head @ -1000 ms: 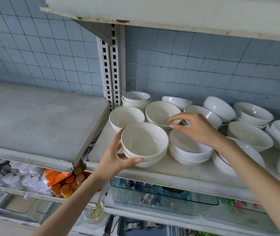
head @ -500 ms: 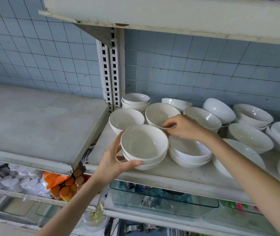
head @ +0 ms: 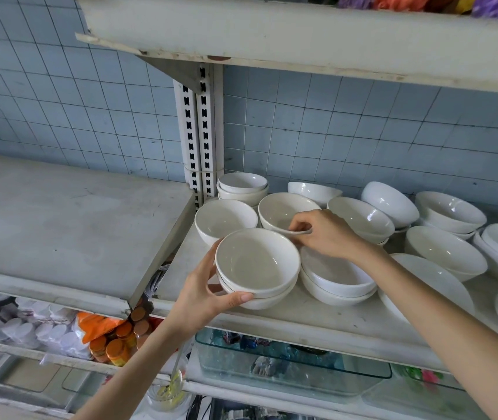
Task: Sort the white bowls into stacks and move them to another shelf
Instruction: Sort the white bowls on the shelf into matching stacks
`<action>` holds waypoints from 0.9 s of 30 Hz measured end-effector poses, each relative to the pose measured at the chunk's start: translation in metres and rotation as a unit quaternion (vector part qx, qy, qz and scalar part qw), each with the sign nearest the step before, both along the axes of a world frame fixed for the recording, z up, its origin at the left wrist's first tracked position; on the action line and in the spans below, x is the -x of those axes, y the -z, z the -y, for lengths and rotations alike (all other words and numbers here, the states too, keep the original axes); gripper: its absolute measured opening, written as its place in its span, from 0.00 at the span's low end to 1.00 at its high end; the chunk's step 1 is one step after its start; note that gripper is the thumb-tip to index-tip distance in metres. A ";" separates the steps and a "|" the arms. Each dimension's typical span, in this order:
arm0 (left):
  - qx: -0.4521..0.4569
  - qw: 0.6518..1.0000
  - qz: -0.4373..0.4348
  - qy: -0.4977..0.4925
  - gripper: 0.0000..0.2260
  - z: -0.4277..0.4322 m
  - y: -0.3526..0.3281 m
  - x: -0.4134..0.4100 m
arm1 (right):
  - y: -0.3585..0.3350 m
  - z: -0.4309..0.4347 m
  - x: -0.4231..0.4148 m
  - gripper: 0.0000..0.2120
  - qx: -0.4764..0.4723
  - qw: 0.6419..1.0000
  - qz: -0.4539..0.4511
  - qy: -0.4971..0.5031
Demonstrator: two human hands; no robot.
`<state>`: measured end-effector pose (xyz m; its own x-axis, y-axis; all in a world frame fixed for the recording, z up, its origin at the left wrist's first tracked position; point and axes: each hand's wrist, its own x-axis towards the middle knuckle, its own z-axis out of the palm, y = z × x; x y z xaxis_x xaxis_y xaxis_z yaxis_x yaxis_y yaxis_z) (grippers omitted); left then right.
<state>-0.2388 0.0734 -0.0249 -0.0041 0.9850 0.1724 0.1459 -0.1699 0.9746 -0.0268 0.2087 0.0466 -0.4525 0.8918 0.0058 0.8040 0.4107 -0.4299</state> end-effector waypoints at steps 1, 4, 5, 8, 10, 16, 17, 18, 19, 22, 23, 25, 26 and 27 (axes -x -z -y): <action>0.002 1.000 0.001 0.001 0.44 0.000 0.000 0.000 | 0.001 0.000 0.000 0.01 -0.008 1.000 -0.003 -0.003; 0.007 1.000 0.001 0.000 0.43 0.000 0.001 0.001 | 0.001 0.001 -0.002 0.05 -0.039 0.999 -0.005 -0.006; 0.006 1.000 0.000 -0.001 0.43 0.000 0.001 0.001 | 0.000 0.002 -0.003 0.04 -0.045 0.999 -0.010 -0.005; 0.003 1.000 -0.007 -0.001 0.43 0.000 0.001 0.001 | -0.005 0.002 -0.004 0.02 -0.048 0.998 -0.039 0.003; -0.001 1.000 -0.012 -0.001 0.42 0.000 0.001 0.001 | -0.006 0.001 -0.005 0.03 -0.045 0.997 -0.059 0.011; -0.005 1.000 -0.020 -0.002 0.41 -0.001 0.000 0.001 | -0.006 0.001 -0.007 0.04 -0.051 0.997 -0.054 0.029; -0.005 1.000 -0.021 -0.002 0.41 -0.001 0.000 0.001 | -0.006 0.000 -0.007 0.03 -0.053 0.997 -0.054 0.029; -0.006 1.000 -0.022 -0.003 0.40 0.000 0.000 0.001 | -0.006 0.000 -0.007 0.03 -0.054 0.997 -0.053 0.030; -0.006 1.000 -0.024 -0.003 0.39 0.000 -0.001 0.001 | -0.006 0.001 -0.008 0.03 -0.055 0.997 -0.054 0.030; -0.004 1.000 -0.025 -0.004 0.40 0.000 0.000 0.001 | -0.007 0.001 -0.010 0.03 -0.055 0.996 -0.065 0.035; -0.004 1.000 -0.026 -0.004 0.41 0.000 0.000 0.001 | -0.008 0.001 -0.010 0.03 -0.053 0.995 -0.073 0.037; -0.006 1.000 -0.029 -0.003 0.42 0.000 0.000 0.001 | -0.009 0.001 -0.011 0.04 -0.052 0.995 -0.081 0.037; -0.007 1.000 -0.030 -0.003 0.42 0.000 0.000 0.001 | -0.010 0.001 -0.012 0.04 -0.053 0.995 -0.082 0.036; -0.006 0.999 -0.032 -0.002 0.43 0.000 0.000 0.001 | -0.010 0.002 -0.012 0.05 -0.055 0.994 -0.082 0.034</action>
